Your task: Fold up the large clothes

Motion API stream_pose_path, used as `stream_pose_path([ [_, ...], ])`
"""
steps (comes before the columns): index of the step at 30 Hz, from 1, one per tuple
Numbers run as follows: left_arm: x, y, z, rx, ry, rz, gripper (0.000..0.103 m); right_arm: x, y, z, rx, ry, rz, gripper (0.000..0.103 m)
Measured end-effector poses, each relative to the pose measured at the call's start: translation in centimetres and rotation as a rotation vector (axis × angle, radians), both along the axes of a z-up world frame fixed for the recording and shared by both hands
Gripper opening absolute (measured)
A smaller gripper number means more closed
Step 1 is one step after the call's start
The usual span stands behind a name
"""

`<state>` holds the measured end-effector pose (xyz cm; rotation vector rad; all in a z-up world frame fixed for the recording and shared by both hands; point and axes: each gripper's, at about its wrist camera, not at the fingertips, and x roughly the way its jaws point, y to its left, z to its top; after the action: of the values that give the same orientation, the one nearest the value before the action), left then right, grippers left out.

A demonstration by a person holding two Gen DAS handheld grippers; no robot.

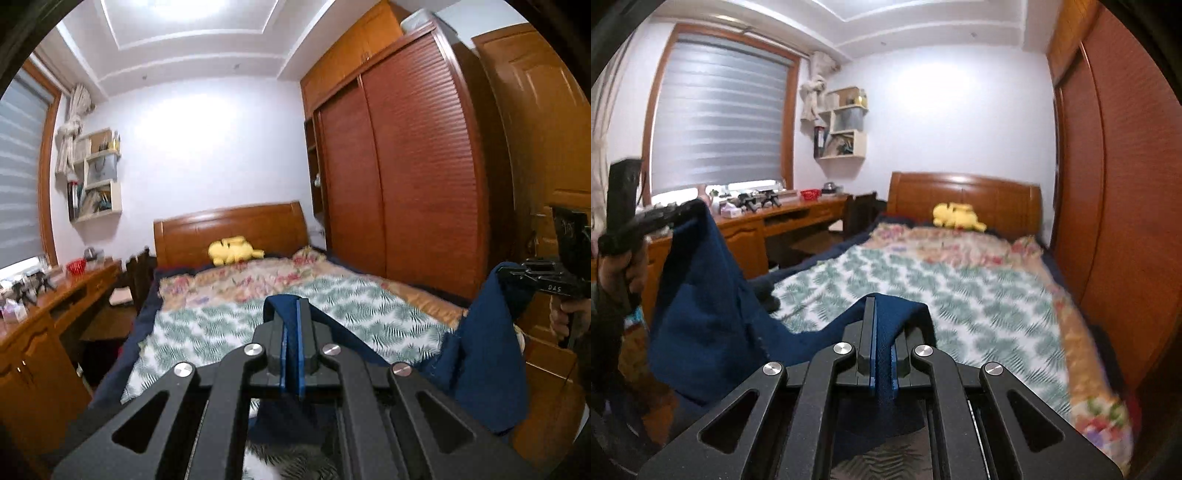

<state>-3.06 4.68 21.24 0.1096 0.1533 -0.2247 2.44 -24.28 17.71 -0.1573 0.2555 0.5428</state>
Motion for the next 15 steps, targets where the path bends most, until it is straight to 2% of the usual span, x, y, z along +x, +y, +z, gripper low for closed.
stream_pose_path([
  [4,1.2,0.2,1.2,0.011,0.001,0.031,0.001,1.0,-1.2,2.1,0.004,-0.019,-0.041,0.002],
  [8,5.8,0.8,-1.1,0.023,0.075,0.057,0.001,4.9,-1.6,1.2,-0.022,0.016,-0.097,0.003],
  [11,10.0,1.2,-5.0,0.034,0.150,0.043,0.001,9.2,-0.7,-2.6,-0.067,0.080,-0.116,0.003],
  [15,15.1,1.3,-11.2,0.056,0.264,0.061,0.001,15.9,1.5,-12.1,-0.147,0.253,-0.113,0.003],
])
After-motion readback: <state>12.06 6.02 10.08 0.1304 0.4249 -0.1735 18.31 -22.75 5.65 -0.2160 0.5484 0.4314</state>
